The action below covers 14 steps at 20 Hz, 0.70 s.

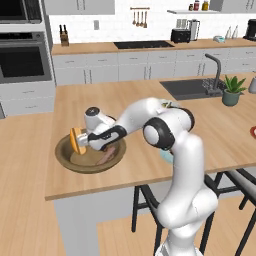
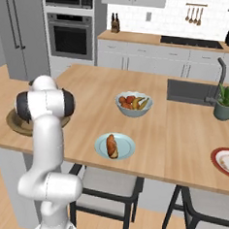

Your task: Place one bun and one sausage from the bowl on each plate.

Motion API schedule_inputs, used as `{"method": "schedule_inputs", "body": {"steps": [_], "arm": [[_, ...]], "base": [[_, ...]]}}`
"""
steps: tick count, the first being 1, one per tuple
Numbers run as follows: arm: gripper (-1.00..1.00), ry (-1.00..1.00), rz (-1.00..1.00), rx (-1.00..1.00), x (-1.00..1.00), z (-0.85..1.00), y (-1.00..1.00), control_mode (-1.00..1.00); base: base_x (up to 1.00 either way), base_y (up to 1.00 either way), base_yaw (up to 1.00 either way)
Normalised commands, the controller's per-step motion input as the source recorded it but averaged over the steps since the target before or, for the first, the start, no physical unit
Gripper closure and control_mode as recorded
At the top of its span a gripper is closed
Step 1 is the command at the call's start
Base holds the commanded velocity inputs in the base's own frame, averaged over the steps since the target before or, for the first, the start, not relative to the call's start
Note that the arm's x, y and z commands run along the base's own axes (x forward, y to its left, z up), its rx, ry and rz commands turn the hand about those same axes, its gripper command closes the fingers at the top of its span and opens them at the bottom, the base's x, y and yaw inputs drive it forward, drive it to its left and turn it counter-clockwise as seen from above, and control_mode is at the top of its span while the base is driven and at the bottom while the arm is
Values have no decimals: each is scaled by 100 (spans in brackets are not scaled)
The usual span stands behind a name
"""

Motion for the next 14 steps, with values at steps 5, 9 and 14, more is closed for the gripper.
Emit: {"method": "schedule_inputs", "body": {"steps": [5,9,14], "arm": [[100,-5,0,7,-28,57,-30,-100],[100,-8,-1,3,-57,89,-19,-100],[100,0,-1,0,-80,66,-67,-100]], "base": [[0,0,0],[0,0,0],[0,0,0]]}}
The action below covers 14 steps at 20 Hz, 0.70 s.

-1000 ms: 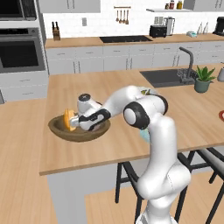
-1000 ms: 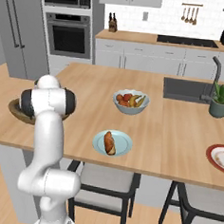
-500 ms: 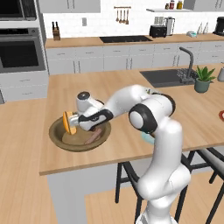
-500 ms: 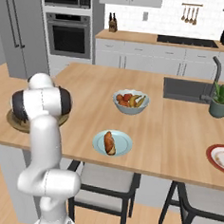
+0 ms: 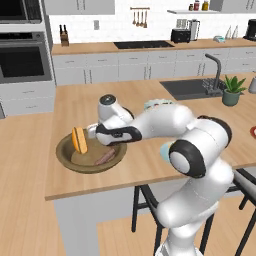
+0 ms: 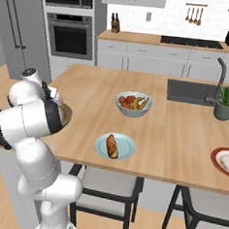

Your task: Place one bun and one sausage from the bowl on each plate.

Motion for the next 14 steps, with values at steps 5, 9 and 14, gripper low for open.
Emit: {"method": "schedule_inputs", "body": {"steps": [5,9,14], "arm": [[100,2,-1,0,-39,29,-100,-100],[100,0,0,0,-39,3,-100,-100],[100,0,0,0,-45,1,-100,-100]], "base": [[0,0,0],[0,0,0],[0,0,0]]}}
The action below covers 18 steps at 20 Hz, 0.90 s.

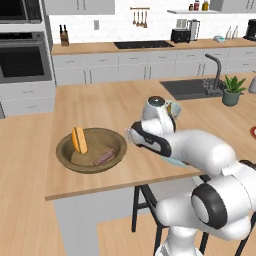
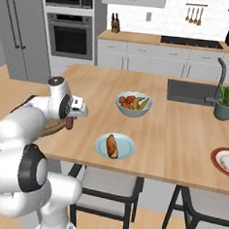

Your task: Place one bun and one sausage from the bowl on each plate.

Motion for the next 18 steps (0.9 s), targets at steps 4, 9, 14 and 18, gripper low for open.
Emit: {"method": "schedule_inputs", "body": {"steps": [4,9,14,18], "arm": [[100,0,0,-2,-27,3,-100,-100],[100,-3,0,-4,-22,8,-100,-100],[100,-2,0,-3,-2,3,-100,-100],[100,0,0,0,14,-11,-95,-100]], "base": [[0,0,0],[0,0,0],[0,0,0],[0,0,0]]}}
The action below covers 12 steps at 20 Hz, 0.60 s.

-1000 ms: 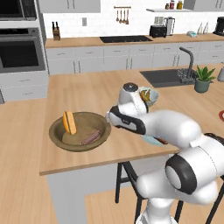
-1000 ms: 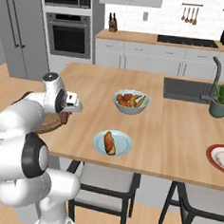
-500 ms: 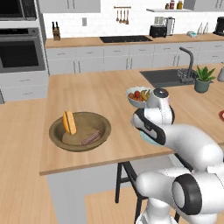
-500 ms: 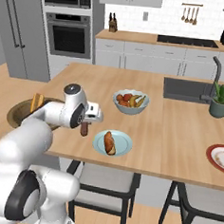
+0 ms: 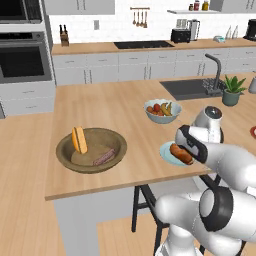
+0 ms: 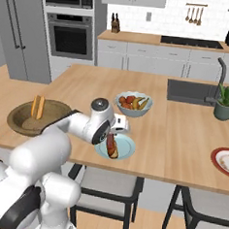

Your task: Place one bun and one sausage from the bowl on each plate.

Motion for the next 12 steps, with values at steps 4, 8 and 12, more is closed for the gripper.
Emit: {"method": "schedule_inputs", "body": {"steps": [4,8,12], "arm": [[100,5,0,2,15,-6,-55,-100],[100,8,9,8,24,-24,1,-100],[100,0,11,2,52,-32,-1,-100]], "base": [[0,0,0],[0,0,0],[0,0,0]]}}
